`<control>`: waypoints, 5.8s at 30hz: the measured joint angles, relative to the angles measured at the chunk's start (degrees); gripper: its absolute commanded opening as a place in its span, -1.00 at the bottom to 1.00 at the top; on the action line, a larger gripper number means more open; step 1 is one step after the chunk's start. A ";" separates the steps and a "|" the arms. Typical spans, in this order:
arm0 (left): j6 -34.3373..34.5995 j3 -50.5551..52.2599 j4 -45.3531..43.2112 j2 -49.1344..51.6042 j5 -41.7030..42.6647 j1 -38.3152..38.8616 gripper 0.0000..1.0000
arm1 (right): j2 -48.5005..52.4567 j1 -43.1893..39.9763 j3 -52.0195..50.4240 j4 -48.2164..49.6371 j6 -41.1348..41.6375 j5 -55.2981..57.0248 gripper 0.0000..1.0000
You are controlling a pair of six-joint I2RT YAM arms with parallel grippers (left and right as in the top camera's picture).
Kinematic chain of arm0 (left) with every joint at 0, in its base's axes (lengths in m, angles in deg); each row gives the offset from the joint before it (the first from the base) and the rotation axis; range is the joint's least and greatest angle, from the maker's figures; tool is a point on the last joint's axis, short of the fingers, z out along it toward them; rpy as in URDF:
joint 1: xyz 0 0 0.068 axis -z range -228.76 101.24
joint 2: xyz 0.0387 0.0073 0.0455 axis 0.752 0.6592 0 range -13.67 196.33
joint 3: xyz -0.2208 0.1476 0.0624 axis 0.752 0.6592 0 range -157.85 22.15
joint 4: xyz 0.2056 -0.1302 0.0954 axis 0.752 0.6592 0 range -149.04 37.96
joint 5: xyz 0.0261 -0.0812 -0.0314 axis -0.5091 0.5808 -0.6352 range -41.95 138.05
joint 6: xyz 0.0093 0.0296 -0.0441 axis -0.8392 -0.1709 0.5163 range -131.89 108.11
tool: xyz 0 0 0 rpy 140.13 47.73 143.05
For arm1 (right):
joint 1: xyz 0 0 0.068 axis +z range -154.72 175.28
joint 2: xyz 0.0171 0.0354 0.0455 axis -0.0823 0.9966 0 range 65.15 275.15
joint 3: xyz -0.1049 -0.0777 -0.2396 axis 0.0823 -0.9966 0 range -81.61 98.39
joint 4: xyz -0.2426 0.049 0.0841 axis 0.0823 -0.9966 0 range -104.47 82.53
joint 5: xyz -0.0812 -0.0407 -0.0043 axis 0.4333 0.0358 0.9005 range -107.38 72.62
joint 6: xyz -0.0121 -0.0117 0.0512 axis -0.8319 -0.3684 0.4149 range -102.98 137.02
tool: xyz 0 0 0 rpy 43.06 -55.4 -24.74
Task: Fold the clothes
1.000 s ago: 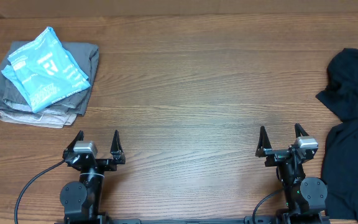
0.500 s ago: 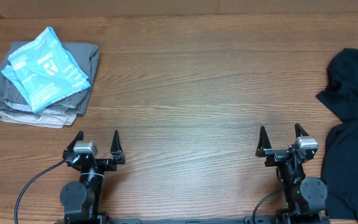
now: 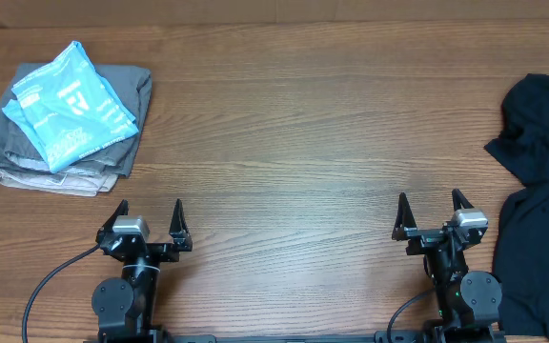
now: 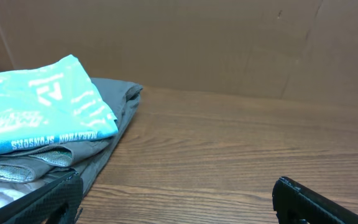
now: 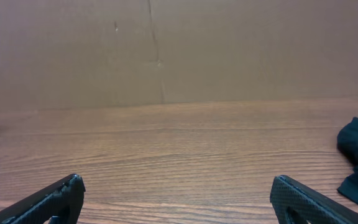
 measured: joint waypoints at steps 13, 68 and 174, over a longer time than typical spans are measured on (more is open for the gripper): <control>0.00 0.00 0.00 0.00 0.00 0.00 1.00 | 0.00 0.00 0.00 -0.07 0.00 0.02 1.00; 0.00 0.00 0.00 0.00 0.00 0.00 1.00 | 0.11 0.02 1.27 -5.20 6.21 0.02 1.00; 0.00 0.04 0.00 0.00 -0.02 0.37 1.00 | 120.32 -24.30 80.65 -28.09 18.51 15.85 -0.93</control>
